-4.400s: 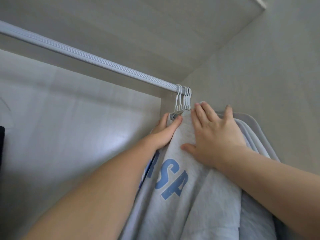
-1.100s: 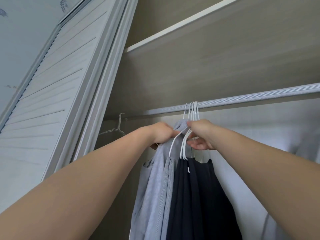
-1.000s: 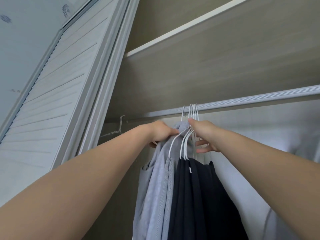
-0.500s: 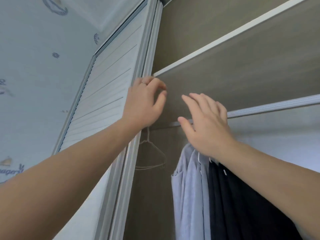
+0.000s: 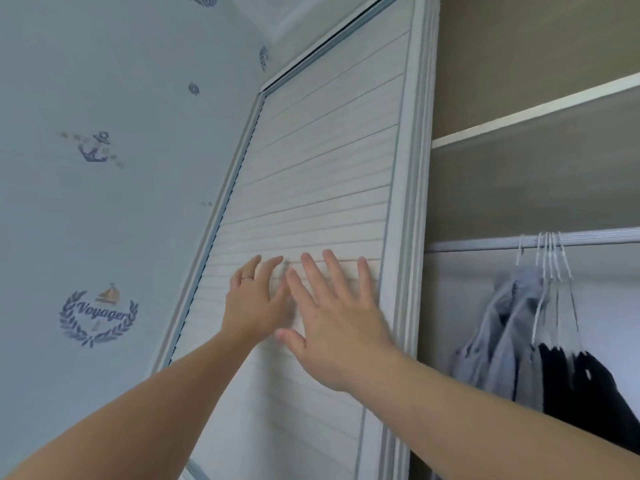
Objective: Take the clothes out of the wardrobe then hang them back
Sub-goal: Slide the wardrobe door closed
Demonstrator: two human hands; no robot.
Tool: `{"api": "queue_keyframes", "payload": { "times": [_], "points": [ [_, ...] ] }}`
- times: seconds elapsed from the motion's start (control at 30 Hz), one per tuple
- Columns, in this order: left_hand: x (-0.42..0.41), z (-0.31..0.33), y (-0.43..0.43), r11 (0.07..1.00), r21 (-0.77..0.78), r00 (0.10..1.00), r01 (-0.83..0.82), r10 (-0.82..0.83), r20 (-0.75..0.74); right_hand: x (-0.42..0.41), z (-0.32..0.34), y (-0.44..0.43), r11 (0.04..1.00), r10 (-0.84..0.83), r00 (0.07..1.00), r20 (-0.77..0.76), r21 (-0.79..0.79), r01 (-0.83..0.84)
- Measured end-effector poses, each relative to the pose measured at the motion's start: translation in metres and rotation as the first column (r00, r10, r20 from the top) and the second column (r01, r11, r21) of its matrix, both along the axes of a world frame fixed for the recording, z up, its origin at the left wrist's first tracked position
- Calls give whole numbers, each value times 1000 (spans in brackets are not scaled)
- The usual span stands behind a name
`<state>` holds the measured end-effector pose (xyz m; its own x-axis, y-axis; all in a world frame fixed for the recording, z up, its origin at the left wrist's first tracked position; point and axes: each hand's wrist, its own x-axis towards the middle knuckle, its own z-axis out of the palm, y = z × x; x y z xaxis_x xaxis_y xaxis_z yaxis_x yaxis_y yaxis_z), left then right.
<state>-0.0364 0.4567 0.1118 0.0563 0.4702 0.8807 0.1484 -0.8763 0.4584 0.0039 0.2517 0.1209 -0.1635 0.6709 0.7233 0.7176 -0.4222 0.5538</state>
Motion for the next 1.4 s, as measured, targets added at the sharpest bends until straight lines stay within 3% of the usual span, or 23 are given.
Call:
{"api": "queue_keyframes", "payload": {
  "times": [0.13, 0.33, 0.8, 1.4],
  "points": [
    [6, -37, 33, 991, -87, 992, 102, -108, -69, 6, -21, 41, 986, -165, 986, -39, -24, 164],
    [29, -62, 44, 972, -170, 984, 165, -173, -35, 19, -30, 47, 935, -353, 927, 122, 1, 356],
    [42, -75, 18, 955, -252, 987, 160, -158, 27, 25, -37, 25, 933, -359, 922, 142, 89, 350],
    [59, -83, -112, 953, -255, 986, 166, -157, 57, 40, -38, -103, 929, -363, 921, 141, 133, 346]
  ]
}}
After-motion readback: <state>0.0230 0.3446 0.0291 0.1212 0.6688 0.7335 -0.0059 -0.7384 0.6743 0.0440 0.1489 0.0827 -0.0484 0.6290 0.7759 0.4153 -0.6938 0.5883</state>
